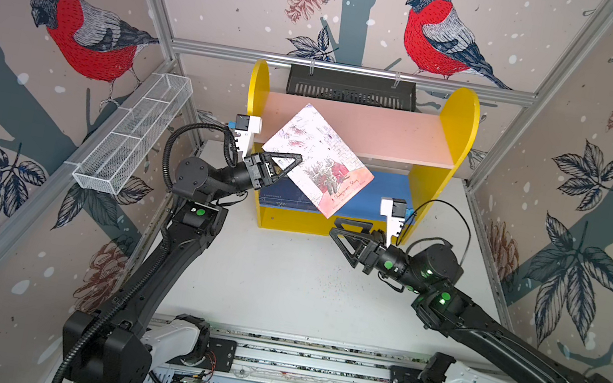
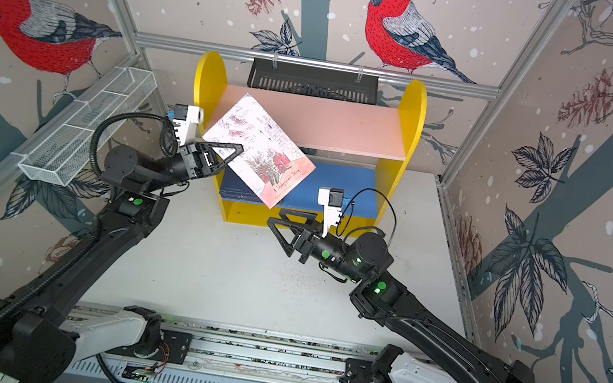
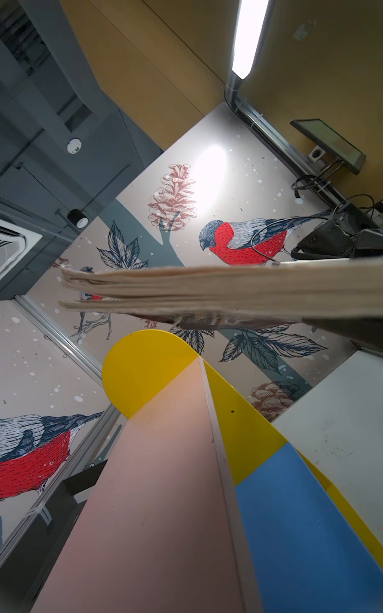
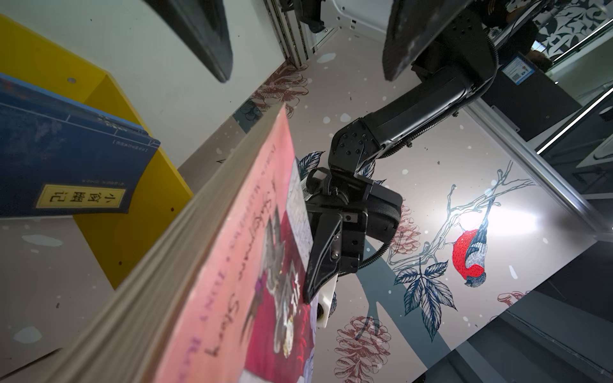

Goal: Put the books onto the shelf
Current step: 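Lift the Hamlet book with both grippers up toward the pink upper shelf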

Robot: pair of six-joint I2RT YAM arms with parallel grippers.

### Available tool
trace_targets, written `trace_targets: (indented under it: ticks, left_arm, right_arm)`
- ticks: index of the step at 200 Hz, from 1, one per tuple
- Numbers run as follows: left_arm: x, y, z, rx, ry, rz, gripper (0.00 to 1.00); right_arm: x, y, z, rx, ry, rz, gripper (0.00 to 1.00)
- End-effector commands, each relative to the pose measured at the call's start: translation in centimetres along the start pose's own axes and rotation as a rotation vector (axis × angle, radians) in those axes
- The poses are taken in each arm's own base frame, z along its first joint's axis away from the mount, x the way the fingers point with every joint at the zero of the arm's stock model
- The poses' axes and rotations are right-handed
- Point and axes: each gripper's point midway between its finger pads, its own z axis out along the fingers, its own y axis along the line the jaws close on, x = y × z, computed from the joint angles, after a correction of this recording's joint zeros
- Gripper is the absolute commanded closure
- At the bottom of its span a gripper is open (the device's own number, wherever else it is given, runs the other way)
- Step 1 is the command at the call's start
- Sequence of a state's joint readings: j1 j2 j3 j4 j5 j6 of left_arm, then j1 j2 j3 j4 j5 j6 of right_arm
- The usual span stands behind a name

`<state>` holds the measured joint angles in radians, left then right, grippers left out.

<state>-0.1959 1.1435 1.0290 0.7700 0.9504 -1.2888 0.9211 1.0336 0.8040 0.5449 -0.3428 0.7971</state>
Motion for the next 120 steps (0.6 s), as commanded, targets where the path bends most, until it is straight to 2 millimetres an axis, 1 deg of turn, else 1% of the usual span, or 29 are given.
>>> trace_targets:
  ticks: [1,18,27,31,53,63,69,82,90,95,98,102,106,120]
  left_arm:
    - [-1.0,-2.9,-0.2,0.092,-0.046,0.025,1.0]
    - [-0.7,-2.6,-0.4,0.086,-0.05,0.012,1.0]
    - [-0.7,-2.9,-0.5,0.094,-0.052,0.013,1.0]
    - [-0.3,-2.1,-0.6,0.083,-0.05,-0.006,1.0]
    - [0.0,-1.2,-0.7,0.063,-0.05,-0.033,1.0]
    - [0.2,-0.8,-0.7,0.054,-0.05,-0.05,1.0]
    - [0.2,-0.8,-0.8,0.054,-0.051,-0.052,1.0]
    - [0.3,-0.8,-0.8,0.055,-0.053,-0.051,1.0]
    - [0.4,-0.8,-0.8,0.057,-0.055,-0.052,1.0]
    - [0.5,-0.8,-0.8,0.057,-0.054,-0.05,1.0]
    - [0.6,-0.8,-0.8,0.058,-0.053,-0.049,1.0]
    - [0.8,-0.7,-0.8,0.057,-0.051,-0.046,1.0]
    - [0.9,-0.6,-0.7,0.053,-0.049,-0.048,1.0]
    - [1.2,0.3,-0.7,0.023,-0.046,-0.072,1.0]
  right_arm:
    - [-2.1,1.0,1.3,-0.042,-0.083,-0.058,0.28]
    - [-2.8,1.3,1.9,-0.063,-0.116,-0.072,0.29]
    - [-3.3,1.2,2.0,-0.063,-0.142,-0.077,0.29]
    - [-3.5,1.2,2.1,-0.063,-0.157,-0.077,0.3]
    - [-4.6,1.4,2.2,-0.085,-0.203,-0.082,0.32]
    - [-5.1,1.2,2.5,-0.087,-0.204,-0.077,0.37]
    - [-5.3,0.9,2.8,-0.084,-0.199,-0.069,0.41]
    - [-5.6,0.4,3.3,-0.096,-0.186,-0.051,0.58]
    - [-5.9,0.2,3.6,-0.108,-0.181,-0.039,0.73]
    - [-6.3,0.5,3.5,-0.122,-0.185,-0.038,0.83]
    - [-5.9,-0.3,4.0,-0.114,-0.173,-0.029,0.89]
    - [-6.0,-0.5,4.1,-0.114,-0.169,-0.026,0.96]
    - [-6.1,-0.7,4.2,-0.115,-0.166,-0.024,0.99]
    - [-6.5,-1.0,4.4,-0.118,-0.157,-0.02,1.0]
